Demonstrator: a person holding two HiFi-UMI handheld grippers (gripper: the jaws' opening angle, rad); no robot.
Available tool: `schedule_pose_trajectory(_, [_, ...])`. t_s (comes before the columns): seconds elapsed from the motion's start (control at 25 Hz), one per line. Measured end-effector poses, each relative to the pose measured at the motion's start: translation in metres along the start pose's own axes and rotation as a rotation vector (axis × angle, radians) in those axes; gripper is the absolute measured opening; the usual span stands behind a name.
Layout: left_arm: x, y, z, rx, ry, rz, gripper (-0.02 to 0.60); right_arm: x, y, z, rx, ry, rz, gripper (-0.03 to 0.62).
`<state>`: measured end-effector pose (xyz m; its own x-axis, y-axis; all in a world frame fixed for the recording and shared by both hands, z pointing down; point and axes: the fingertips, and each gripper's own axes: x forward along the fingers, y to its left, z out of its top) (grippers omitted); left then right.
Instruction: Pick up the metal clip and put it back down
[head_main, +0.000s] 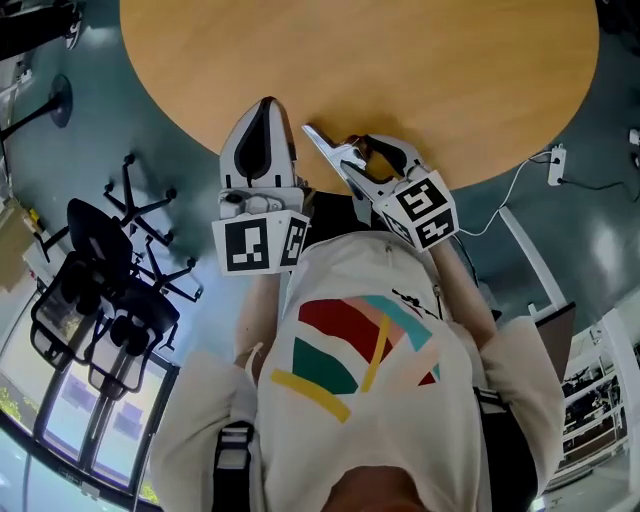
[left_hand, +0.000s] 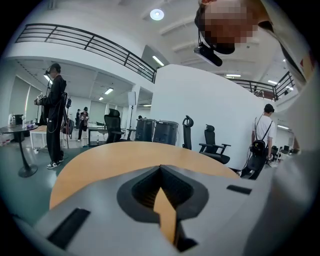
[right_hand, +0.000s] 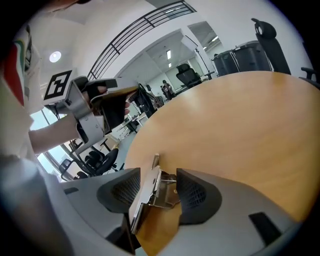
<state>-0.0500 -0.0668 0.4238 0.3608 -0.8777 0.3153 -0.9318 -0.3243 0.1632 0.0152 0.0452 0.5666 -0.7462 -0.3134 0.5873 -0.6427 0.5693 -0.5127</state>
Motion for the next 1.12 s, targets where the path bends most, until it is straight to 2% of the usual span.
schedule_pose_trajectory(0.2, [0.01,0.001,-0.001,0.01,0.012,-0.025,0.043,0.013,0.004,-0.016,0.024,0.036,0.004,0.228])
schedule_pose_trajectory(0.32, [0.01,0.002,-0.001,0.008,0.019,-0.025,0.043,0.014,0.007,-0.015,0.018,0.036,0.003,0.105])
schedule_pose_trajectory(0.48, [0.007,0.014,-0.004,-0.002,0.034,-0.022,0.043,0.017,0.007,-0.007,0.04,0.023,-0.018,0.089])
schedule_pose_trajectory(0.64, [0.007,0.019,0.0,-0.004,0.013,-0.011,0.043,0.011,-0.009,0.008,0.039,-0.013,-0.069,0.084])
schedule_pose_trajectory(0.8, [0.005,0.026,0.025,0.002,-0.038,-0.019,0.043,-0.005,-0.018,0.054,0.024,-0.112,-0.116,0.084])
schedule_pose_trajectory(1.12, [-0.008,0.013,0.119,0.046,-0.224,-0.077,0.043,-0.081,0.003,0.208,-0.147,-0.455,-0.232,0.084])
